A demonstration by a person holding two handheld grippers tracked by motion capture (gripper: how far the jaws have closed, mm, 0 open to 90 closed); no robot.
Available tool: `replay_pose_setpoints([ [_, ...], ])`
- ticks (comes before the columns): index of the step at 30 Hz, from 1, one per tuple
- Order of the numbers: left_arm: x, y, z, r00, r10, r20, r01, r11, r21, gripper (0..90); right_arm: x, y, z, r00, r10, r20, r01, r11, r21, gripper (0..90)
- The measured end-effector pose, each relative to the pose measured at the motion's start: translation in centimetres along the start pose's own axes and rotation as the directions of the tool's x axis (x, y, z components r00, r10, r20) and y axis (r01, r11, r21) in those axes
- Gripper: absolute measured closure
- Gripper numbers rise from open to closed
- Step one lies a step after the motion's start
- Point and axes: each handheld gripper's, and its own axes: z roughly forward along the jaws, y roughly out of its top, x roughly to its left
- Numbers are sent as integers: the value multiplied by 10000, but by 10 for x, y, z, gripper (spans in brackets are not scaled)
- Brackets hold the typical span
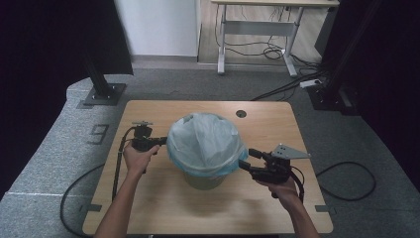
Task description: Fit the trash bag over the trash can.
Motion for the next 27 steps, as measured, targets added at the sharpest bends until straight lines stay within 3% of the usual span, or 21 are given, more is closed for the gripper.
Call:
replay_pose_setpoints([
  [8,0,-1,0,10000,-7,56,7,10000,-21,897,12,-2,17,9996,-268,-52,270,9984,494,233],
  [12,-1,-2,0,10000,13,75,-13,10000,-29,897,16,-9,24,10000,-55,-39,57,9990,436,191],
  [16,-2,-2,0,9999,27,104,-27,10000,-34,897,23,-11,30,9996,-256,147,249,9986,461,217],
  [19,-1,-2,0,9999,12,122,-11,10000,-53,897,28,-10,30,9974,-513,510,495,9982,351,359],
  [22,-2,-2,0,9999,9,133,-8,10000,-54,897,35,-10,28,9915,-1044,771,1030,9944,226,601],
  [26,-3,-3,1,9999,54,144,-54,10000,-48,897,39,-12,26,9885,-1311,752,1295,9912,257,871],
  [27,-3,-3,1,9999,70,134,-70,10000,-33,897,39,-13,26,9881,-1351,735,1336,9907,244,887],
])
